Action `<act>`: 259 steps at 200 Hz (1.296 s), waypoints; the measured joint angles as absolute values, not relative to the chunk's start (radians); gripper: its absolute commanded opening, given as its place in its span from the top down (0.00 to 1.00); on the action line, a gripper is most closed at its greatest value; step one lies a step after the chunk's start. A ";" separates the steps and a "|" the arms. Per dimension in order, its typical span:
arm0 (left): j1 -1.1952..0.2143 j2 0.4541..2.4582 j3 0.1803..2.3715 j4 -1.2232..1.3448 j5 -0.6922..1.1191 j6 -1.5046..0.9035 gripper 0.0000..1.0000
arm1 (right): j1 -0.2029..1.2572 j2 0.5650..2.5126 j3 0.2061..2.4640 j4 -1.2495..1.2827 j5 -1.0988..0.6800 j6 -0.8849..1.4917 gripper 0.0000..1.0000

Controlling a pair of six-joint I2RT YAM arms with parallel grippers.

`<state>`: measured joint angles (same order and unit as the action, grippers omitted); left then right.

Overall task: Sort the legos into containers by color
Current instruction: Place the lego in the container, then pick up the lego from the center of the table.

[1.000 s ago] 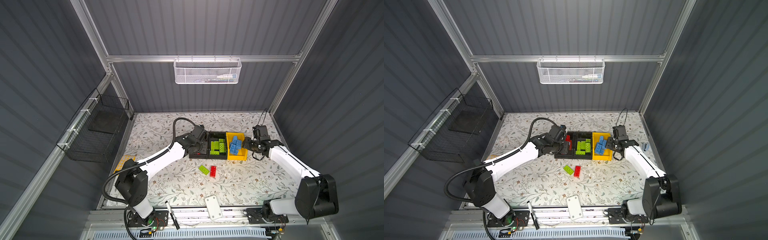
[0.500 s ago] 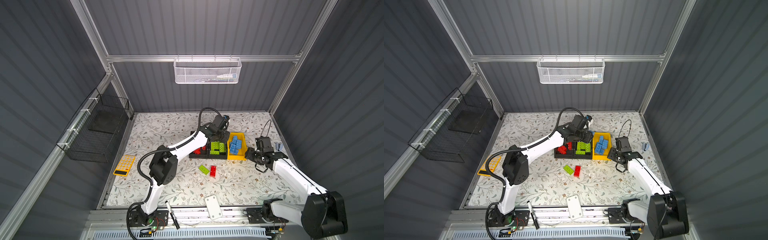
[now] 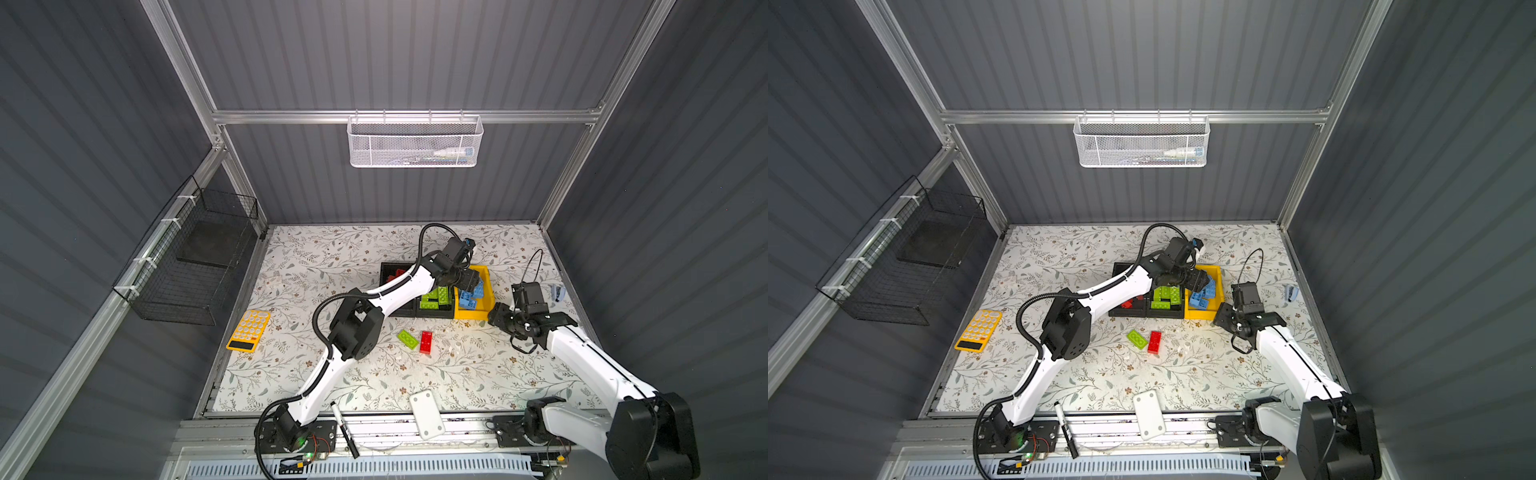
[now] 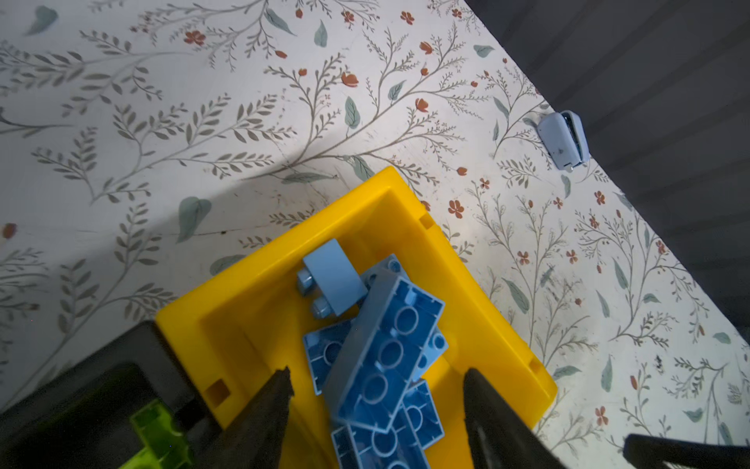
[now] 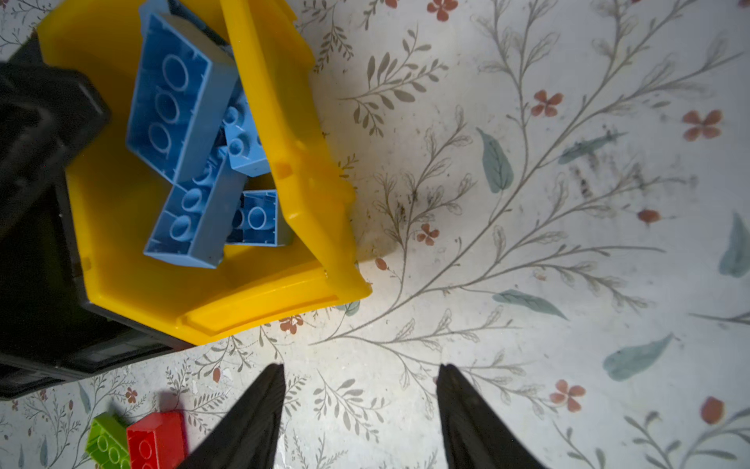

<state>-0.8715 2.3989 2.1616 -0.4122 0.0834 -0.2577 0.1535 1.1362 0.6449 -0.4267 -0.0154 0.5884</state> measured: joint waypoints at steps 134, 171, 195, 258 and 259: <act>-0.652 1.597 1.351 -0.187 -0.176 -0.251 0.22 | 0.640 1.478 0.839 -0.410 0.055 0.645 0.31; -0.611 1.443 1.182 -0.210 -0.230 -0.281 0.22 | 0.721 1.579 0.904 -0.410 0.049 0.655 0.30; -0.589 1.374 1.104 -0.232 -0.250 -0.308 0.21 | 0.751 1.629 0.949 -0.414 0.041 0.655 0.28; -0.574 1.318 1.030 -0.262 -0.274 -0.347 0.21 | 0.791 1.732 1.047 -0.440 0.017 0.654 0.30; -0.574 1.318 1.030 -0.262 -0.274 -0.348 0.21 | 0.791 1.734 1.048 -0.440 0.017 0.654 0.30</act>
